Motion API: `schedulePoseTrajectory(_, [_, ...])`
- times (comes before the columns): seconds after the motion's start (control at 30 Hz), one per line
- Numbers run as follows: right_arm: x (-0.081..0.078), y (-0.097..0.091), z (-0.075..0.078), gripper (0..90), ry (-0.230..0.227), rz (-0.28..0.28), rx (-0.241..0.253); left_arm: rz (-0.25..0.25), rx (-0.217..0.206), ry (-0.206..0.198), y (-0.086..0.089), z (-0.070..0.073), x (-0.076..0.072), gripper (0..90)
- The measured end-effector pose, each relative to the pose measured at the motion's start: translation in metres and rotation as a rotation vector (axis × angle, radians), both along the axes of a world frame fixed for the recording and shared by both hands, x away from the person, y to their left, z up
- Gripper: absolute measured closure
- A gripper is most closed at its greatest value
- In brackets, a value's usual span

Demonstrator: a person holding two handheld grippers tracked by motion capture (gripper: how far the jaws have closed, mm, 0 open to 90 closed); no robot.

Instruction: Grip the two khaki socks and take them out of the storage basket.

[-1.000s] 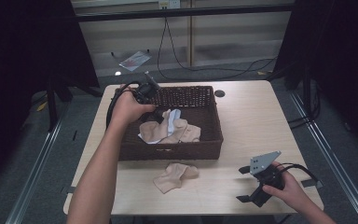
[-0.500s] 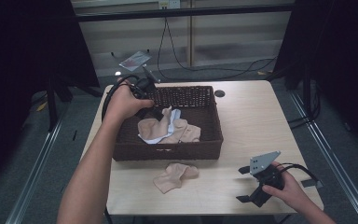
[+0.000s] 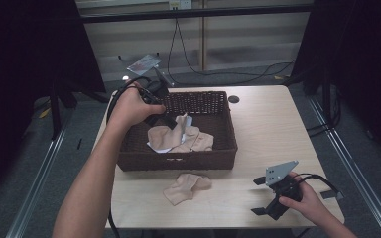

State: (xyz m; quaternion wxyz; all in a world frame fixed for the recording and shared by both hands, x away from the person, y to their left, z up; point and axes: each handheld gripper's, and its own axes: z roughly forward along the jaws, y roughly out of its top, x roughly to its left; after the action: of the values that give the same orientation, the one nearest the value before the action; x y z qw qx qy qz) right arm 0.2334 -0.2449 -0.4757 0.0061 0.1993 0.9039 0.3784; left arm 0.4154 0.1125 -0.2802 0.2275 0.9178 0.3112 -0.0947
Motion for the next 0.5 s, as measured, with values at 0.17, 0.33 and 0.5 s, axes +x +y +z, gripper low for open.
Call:
schedulePoseTrajectory(0.17, [0.000,0.000,0.000,2.8,-0.001,0.000,0.001,-0.061,-0.004,0.000,-0.007,0.007,-0.010,85.6])
schedulePoseTrajectory(0.33, [0.000,0.000,0.000,2.9,-0.001,0.002,0.001,-0.095,0.008,0.004,-0.011,0.009,-0.018,85.5])
schedulePoseTrajectory(0.5, [0.000,0.000,0.000,2.8,0.001,-0.001,0.002,-0.129,0.007,0.002,-0.015,0.012,-0.028,85.4])
